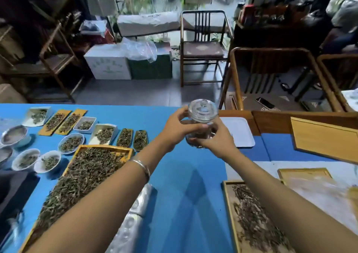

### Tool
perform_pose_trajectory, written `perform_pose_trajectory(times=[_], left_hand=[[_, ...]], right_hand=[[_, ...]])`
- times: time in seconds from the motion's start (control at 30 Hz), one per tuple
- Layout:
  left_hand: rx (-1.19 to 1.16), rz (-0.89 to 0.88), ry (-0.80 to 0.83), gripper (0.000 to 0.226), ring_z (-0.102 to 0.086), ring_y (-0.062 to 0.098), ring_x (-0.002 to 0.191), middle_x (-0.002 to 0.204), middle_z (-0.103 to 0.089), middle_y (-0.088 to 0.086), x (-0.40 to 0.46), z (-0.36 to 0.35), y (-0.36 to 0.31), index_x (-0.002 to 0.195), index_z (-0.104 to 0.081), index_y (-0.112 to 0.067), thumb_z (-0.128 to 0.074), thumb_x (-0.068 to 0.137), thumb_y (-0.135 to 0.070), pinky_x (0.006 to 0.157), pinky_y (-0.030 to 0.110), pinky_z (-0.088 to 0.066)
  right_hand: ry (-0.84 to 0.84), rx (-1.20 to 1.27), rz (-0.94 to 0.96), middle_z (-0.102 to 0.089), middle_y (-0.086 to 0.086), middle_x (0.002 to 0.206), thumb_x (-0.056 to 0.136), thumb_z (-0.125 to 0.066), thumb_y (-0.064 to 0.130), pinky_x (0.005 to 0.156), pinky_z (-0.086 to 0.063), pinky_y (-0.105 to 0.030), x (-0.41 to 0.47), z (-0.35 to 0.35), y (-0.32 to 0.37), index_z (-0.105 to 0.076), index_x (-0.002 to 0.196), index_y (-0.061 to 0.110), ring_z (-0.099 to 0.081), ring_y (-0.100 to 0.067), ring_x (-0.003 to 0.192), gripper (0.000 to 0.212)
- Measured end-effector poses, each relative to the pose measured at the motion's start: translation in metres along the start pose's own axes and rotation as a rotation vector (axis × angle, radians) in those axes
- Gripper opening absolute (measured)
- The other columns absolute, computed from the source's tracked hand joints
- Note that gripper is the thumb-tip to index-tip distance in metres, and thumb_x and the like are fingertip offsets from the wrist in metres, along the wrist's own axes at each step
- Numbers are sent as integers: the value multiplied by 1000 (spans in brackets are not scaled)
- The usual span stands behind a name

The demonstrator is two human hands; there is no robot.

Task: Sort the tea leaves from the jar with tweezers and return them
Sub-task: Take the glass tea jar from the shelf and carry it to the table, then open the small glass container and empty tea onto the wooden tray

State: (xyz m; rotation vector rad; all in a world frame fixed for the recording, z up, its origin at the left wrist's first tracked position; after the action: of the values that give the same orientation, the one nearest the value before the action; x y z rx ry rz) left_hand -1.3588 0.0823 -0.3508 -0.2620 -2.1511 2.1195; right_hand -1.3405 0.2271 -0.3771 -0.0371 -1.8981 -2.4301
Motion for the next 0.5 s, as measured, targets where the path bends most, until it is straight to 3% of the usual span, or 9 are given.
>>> perform_pose_trajectory(times=[0.1,0.17,0.27,0.37,0.5], left_hand=[[-15,82,13,77,-67,23,111,122,-68,3,-2,2,50,121,-62,-17,-90,50,-26,97,39,-53],[-18,131,36,78,-64,22,115,123,-68,1,-5,4,82,123,-60,-17,-89,51,-25,100,40,-50],[-36,202,60,73,-62,13,116,121,-69,-6,-12,8,123,119,-61,-24,-89,51,-23,99,31,-49],[-39,232,58,67,-62,5,112,115,-70,-10,-21,8,157,116,-61,-23,-88,56,-12,90,19,-47],[-62,213,37,67,-64,4,107,112,-70,-6,-32,9,190,119,-61,-16,-85,62,9,87,16,-47]], right_hand=[[-7,3,-76,-70,4,99,53,-92,19,62,-53,-18,-11,-14,-45,-53,118,28,-67,-2,84,77],[2,-11,-131,-70,11,99,51,-91,26,71,-56,-23,-18,-24,-75,-52,118,36,-66,-2,88,78],[13,-48,-201,-68,22,99,49,-89,39,81,-55,-26,-28,-39,-115,-50,116,46,-64,2,93,78],[-13,-78,-244,-66,27,101,49,-88,43,83,-54,-27,-38,-48,-149,-48,117,45,-62,6,95,79],[-33,-134,-247,-60,39,104,50,-81,46,79,-49,-17,-52,-57,-177,-44,111,58,-58,13,97,72]])
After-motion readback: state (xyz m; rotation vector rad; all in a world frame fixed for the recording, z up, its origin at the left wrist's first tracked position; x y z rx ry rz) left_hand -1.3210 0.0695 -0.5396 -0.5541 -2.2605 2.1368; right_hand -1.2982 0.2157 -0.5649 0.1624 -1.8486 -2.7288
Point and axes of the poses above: each hand's wrist, its own x-axis towards the middle knuckle, its own z-axis out of the back of the hand, y = z × x, the point moved 5 cm from there along x, towards the middle knuckle
